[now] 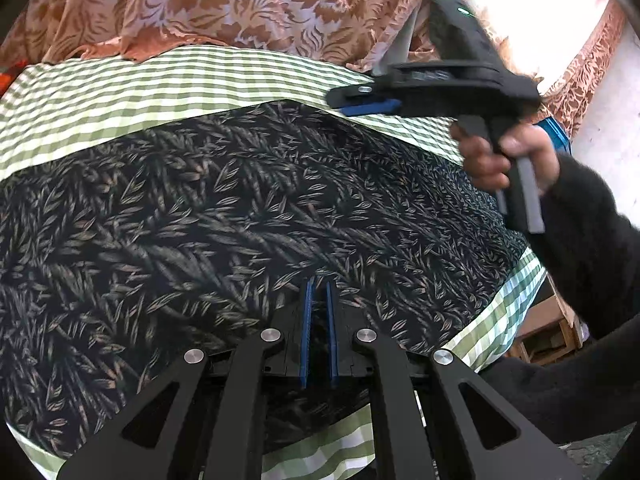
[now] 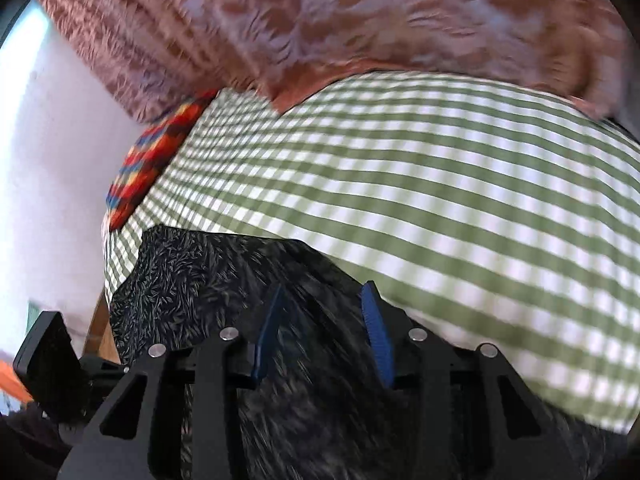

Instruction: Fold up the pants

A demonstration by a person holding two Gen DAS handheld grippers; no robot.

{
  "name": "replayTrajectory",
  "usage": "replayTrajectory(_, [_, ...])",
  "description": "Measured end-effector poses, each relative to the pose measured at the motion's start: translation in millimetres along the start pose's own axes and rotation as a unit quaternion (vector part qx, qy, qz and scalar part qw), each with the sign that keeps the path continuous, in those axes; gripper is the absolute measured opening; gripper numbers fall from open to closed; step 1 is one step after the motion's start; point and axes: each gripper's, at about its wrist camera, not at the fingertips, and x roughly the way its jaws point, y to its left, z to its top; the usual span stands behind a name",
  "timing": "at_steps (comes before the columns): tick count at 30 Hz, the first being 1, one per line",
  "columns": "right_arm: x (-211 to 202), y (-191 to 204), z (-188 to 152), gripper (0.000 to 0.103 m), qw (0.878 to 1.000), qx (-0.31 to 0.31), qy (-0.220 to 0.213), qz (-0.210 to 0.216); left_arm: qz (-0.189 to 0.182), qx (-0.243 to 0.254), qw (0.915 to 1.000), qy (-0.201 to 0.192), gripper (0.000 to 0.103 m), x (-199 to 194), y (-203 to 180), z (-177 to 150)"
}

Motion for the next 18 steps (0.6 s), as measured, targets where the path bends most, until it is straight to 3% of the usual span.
replayTrajectory(3, [24,9,9,0.039,0.999,-0.023,0.029,-0.008,-0.010,-0.004,0.9999,-0.003,0.005,1,3,-3])
replayTrajectory(5, [39,16,11,0.030,0.998,-0.041,0.052,-0.013,-0.014,-0.003,0.9999,-0.005,0.004,0,4,-4])
replayTrajectory(7, [47,22,10,0.006,0.996,-0.059,0.063,-0.024,-0.016,0.001,0.9999,-0.006,0.004,0,4,-5])
replayTrajectory(12, [37,29,16,0.004,0.994,-0.080,0.013,-0.072,0.021,0.005,0.9995,-0.023,0.004,-9,6,-2])
replayTrajectory(15, [59,20,16,0.004,0.992,-0.069,0.019,-0.108,0.036,-0.014,0.9993,-0.001,0.004,-7,18,-4])
replayTrajectory(18, [62,19,10,0.005,0.991,-0.070,0.003,-0.111,0.033,-0.017,0.9993,0.003,0.004,-12,19,-12])
